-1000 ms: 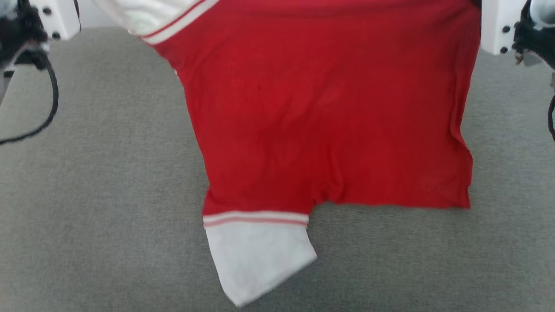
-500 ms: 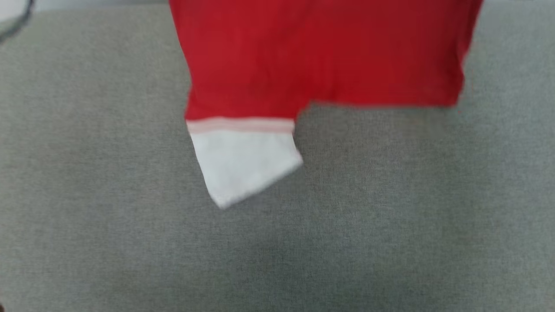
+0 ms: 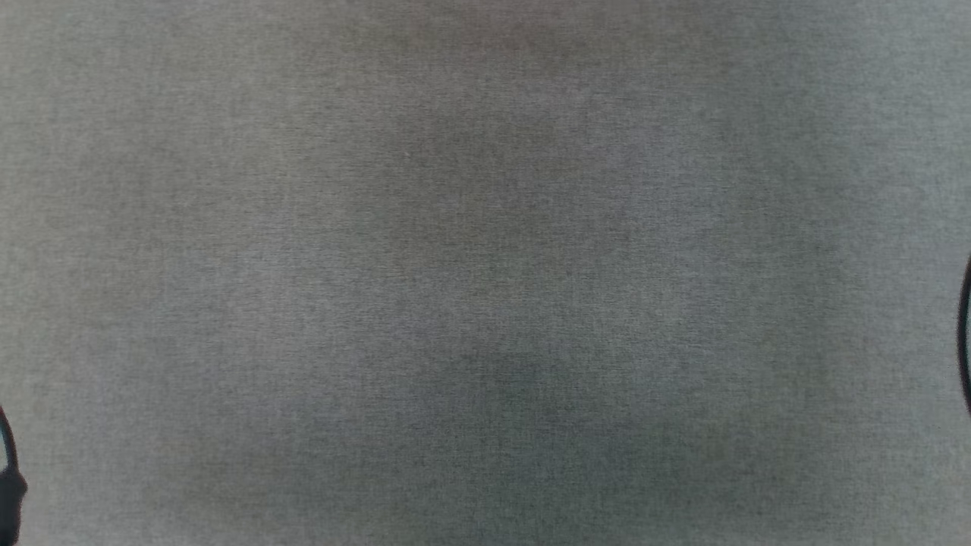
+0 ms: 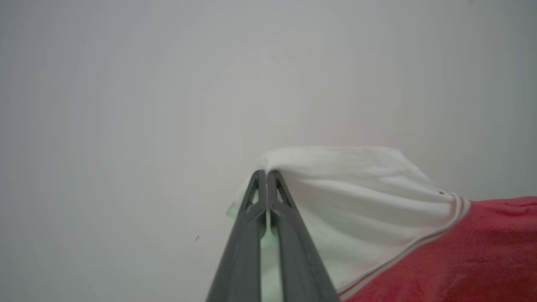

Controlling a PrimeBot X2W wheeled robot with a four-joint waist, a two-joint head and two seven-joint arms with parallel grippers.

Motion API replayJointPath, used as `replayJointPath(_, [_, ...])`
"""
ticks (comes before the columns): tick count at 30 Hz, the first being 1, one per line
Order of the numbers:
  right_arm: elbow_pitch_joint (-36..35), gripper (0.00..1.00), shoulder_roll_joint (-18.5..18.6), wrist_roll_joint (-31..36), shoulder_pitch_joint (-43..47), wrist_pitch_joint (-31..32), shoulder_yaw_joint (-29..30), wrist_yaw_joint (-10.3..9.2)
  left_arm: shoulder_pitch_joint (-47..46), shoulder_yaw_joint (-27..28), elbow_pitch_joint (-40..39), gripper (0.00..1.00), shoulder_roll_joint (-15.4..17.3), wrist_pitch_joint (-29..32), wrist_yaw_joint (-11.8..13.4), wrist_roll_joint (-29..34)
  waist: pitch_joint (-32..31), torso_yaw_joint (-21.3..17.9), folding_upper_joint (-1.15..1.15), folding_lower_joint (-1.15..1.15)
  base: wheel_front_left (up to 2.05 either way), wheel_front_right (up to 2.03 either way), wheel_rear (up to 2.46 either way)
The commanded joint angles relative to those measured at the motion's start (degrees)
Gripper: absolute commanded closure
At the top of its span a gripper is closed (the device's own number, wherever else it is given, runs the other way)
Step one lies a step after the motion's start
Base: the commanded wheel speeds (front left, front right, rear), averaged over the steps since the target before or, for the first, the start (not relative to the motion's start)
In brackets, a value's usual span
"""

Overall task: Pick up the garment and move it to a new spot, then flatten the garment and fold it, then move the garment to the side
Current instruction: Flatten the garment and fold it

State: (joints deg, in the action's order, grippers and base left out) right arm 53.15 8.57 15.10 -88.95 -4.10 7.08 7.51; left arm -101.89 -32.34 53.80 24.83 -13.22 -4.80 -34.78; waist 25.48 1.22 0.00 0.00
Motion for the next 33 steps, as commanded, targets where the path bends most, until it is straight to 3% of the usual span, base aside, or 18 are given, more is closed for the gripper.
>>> replayJointPath(1, [1.32,1.0,-0.47,1.36,1.1,-0.61,0.28,-0.04,1.49,-0.34,1.38,1.0,0.46,-0.54,-0.63,0.09,-0.06,0.29,0.0,0.0,0.0,0.0,0.0])
replayJointPath(5, [7.01,1.0,-0.89,3.52,4.0,0.73,0.9,-0.04,6.19,-2.91,6.12,1.0,-0.67,3.22,-2.26,-1.93,-0.78,1.11,0.0,0.0,0.0,0.0,0.0])
replayJointPath(11, [15.02,1.0,-1.39,1.62,9.03,3.61,0.54,-0.04,16.86,-8.21,5.45,1.0,-0.92,16.92,-2.6,-9.43,-2.61,2.2,0.0,0.0,0.0,0.0,0.0])
replayJointPath(17, [19.43,1.0,-2.01,-2.35,14.53,6.31,-2.05,-0.04,28.34,-13.32,-2.08,1.0,2.26,29.8,-2.63,-18.19,-4.89,3.06,0.0,0.0,0.0,0.0,0.0])
replayJointPath(24, [20.6,1.0,-3.33,-8.18,21.82,7.93,-9.22,-0.04,40.76,-15.18,-11.87,1.0,8.19,37.3,-2.35,-24.21,-7.17,2.96,0.0,0.0,0.0,0.0,0.0])
replayJointPath(28, [20.63,1.0,-3.52,-12.52,26.27,8.04,-14.63,-0.04,48.64,-15.36,-20.7,1.0,11.91,39.87,1.08,-26.31,-8.25,2.79,0.0,0.0,0.0,0.0,0.0])
replayJointPath(33, [19.95,1.0,-2.92,-19.56,32.36,8.81,-22.11,-0.03,59.36,-15.13,-36.02,1.0,17.85,41.97,8.86,-28.88,-9.47,2.7,0.0,0.0,0.0,0.0,0.0])
